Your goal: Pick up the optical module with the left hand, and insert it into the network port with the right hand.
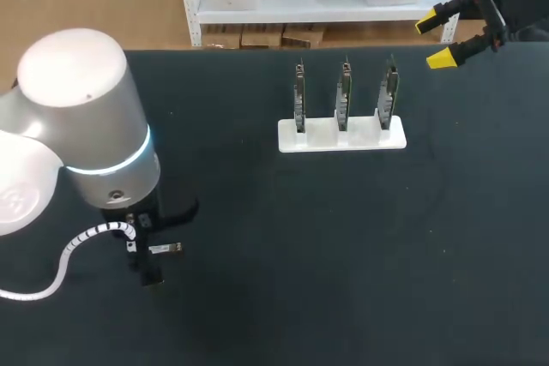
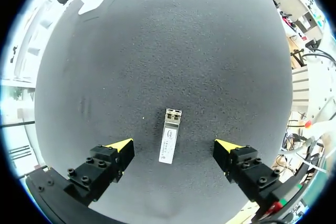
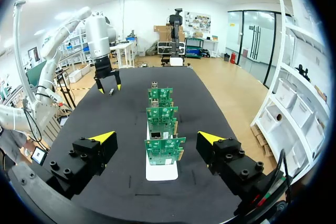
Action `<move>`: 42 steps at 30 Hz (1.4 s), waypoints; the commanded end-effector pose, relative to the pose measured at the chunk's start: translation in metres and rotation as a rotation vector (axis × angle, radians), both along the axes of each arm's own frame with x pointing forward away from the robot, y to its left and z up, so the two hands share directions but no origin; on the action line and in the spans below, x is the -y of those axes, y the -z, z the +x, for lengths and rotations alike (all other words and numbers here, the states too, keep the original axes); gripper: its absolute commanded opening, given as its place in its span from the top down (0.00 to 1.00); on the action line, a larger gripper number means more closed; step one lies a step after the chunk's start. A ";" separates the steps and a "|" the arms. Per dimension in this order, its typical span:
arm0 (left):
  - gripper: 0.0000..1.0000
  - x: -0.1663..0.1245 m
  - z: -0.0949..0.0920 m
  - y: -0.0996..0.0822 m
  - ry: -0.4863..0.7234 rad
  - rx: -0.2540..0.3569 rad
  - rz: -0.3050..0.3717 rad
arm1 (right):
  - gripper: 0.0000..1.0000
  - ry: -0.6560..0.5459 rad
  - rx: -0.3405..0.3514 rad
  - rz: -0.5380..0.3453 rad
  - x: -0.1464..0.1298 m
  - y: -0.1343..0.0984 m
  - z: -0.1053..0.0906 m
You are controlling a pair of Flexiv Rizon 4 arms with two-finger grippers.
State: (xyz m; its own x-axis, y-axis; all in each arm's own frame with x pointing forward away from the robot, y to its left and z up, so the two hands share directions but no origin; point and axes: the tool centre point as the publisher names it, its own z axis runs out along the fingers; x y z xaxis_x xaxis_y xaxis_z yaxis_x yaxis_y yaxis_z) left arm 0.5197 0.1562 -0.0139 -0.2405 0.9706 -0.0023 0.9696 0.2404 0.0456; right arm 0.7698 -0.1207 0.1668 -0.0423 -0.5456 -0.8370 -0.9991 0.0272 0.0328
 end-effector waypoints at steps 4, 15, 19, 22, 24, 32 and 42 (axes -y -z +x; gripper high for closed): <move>0.00 0.001 0.003 0.001 0.004 -0.008 0.003 | 0.00 0.003 0.003 0.000 0.000 0.000 -0.001; 1.00 0.000 0.003 0.001 -0.004 -0.005 -0.004 | 0.00 0.003 0.003 0.000 0.000 0.000 -0.001; 1.00 -0.001 0.003 0.001 -0.008 -0.001 -0.007 | 0.00 0.003 0.003 0.000 0.000 0.000 -0.001; 1.00 -0.001 0.003 0.001 -0.009 0.002 -0.009 | 0.00 0.003 0.003 0.000 0.000 0.000 -0.001; 1.00 -0.001 0.003 0.000 -0.011 0.001 -0.010 | 0.00 0.003 0.003 0.000 0.000 0.000 -0.001; 1.00 -0.002 0.003 -0.002 0.006 0.028 -0.023 | 0.00 0.003 0.003 0.000 0.000 0.000 -0.001; 1.00 0.006 0.022 -0.026 0.010 0.129 -0.097 | 0.00 0.003 0.003 0.000 0.000 0.000 -0.001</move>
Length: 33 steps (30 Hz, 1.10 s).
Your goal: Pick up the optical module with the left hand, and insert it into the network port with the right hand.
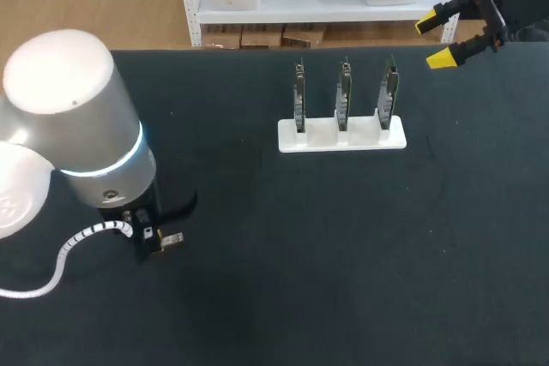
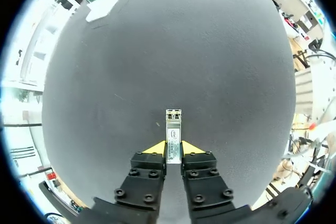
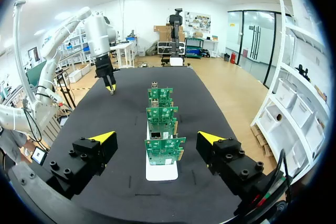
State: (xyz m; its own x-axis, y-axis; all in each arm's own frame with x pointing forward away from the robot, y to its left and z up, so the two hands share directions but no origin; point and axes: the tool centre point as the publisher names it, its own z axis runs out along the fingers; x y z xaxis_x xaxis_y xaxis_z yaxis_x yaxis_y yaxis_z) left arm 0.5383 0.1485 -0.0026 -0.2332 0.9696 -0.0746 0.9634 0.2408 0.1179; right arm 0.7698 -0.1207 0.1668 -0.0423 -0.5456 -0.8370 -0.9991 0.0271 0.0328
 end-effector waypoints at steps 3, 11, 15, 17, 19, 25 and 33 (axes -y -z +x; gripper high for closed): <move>1.00 0.008 0.023 -0.038 -0.007 0.092 -0.124 | 0.00 0.003 0.003 0.000 0.000 0.000 -0.001; 1.00 0.037 0.074 -0.116 0.012 0.248 -0.352 | 0.00 0.003 0.003 0.000 0.000 0.000 -0.001; 1.00 0.036 0.089 -0.139 0.012 0.262 -0.438 | 0.00 0.003 0.003 0.000 0.000 0.000 -0.001; 1.00 0.030 0.095 -0.144 0.013 0.267 -0.461 | 0.00 0.003 0.003 0.000 0.000 0.000 -0.001; 1.00 0.025 0.098 -0.145 -0.008 0.279 -0.480 | 0.00 0.003 0.003 0.000 0.000 0.000 -0.001; 1.00 0.025 0.098 -0.145 -0.008 0.279 -0.480 | 0.00 0.003 0.003 0.000 0.000 0.000 -0.001; 1.00 0.025 0.102 -0.144 -0.006 0.252 -0.524 | 0.00 0.003 0.003 0.000 0.000 0.000 -0.001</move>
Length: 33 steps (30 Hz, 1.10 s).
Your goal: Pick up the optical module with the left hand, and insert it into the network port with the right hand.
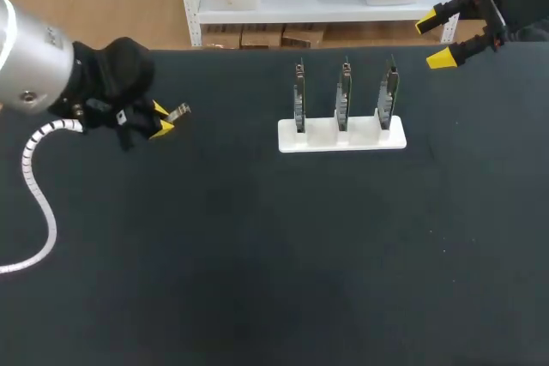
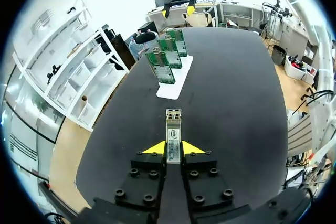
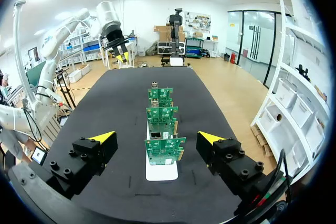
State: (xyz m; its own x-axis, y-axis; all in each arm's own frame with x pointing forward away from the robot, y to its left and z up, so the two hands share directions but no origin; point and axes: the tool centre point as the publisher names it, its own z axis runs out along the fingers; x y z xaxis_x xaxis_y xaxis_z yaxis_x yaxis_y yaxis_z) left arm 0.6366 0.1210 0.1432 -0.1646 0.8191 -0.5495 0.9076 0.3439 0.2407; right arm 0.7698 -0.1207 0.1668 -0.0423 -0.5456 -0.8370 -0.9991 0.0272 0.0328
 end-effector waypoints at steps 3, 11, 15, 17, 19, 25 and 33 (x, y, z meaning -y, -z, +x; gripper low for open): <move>1.00 0.017 0.013 -0.009 0.082 0.016 -0.121 | 0.00 0.003 0.003 0.000 0.000 0.000 -0.001; 1.00 0.091 0.032 -0.055 0.245 0.067 -0.301 | 0.00 0.003 0.003 0.000 0.000 0.000 -0.001; 1.00 0.114 0.036 -0.073 0.289 0.093 -0.352 | 0.00 0.003 0.003 0.000 0.000 0.000 -0.001; 1.00 0.119 0.036 -0.078 0.298 0.102 -0.363 | 0.00 0.003 0.003 0.000 0.000 0.000 -0.001; 1.00 0.120 0.036 -0.079 0.299 0.105 -0.360 | 0.00 0.003 0.003 0.000 0.000 0.000 -0.001; 1.00 0.120 0.036 -0.079 0.299 0.105 -0.360 | 0.00 0.003 0.003 0.000 0.000 0.000 -0.001; 1.00 0.120 0.036 -0.079 0.299 0.105 -0.360 | 0.00 0.003 0.003 0.000 0.000 0.000 -0.001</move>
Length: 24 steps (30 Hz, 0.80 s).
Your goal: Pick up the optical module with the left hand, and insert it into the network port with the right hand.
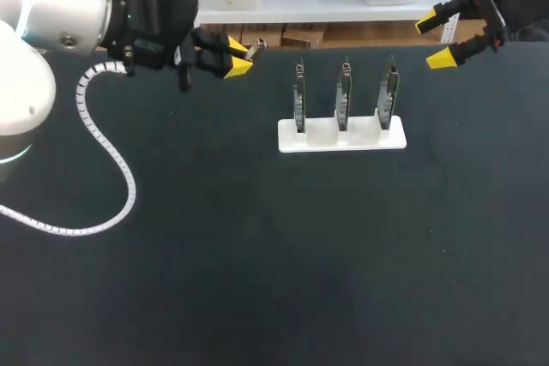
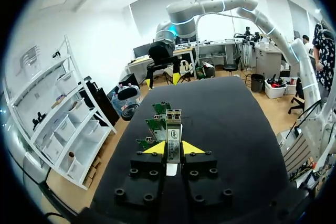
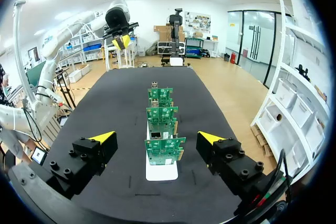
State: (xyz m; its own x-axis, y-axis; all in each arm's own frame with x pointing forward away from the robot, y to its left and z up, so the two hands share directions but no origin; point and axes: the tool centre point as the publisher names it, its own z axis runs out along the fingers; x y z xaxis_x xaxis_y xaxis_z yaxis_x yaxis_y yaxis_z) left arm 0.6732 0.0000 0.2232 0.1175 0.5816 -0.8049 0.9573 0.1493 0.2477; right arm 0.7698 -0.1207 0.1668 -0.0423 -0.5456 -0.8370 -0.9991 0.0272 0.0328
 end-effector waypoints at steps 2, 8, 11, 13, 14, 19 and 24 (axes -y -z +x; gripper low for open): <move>1.00 -0.001 0.000 0.001 0.001 0.004 -0.006 | 0.00 0.003 0.003 0.000 0.000 0.000 -0.001; 1.00 0.042 0.001 -0.014 0.064 0.016 -0.114 | 0.00 0.003 0.003 0.000 0.000 0.000 -0.001; 1.00 0.064 0.005 -0.024 0.086 0.034 -0.134 | 0.00 0.003 0.003 0.000 0.000 0.000 -0.001; 1.00 0.078 0.006 -0.030 0.110 0.022 -0.165 | 0.00 0.003 0.003 0.000 0.000 0.000 -0.001; 1.00 0.084 0.007 -0.034 0.121 0.039 -0.162 | 0.00 0.003 0.003 0.000 0.000 0.000 -0.001; 1.00 0.106 0.012 -0.045 0.154 0.058 -0.202 | 0.00 0.003 0.003 0.000 0.000 0.000 -0.001; 1.00 0.124 0.022 -0.042 0.153 0.051 -0.198 | 0.00 0.003 0.003 0.000 0.000 0.000 -0.001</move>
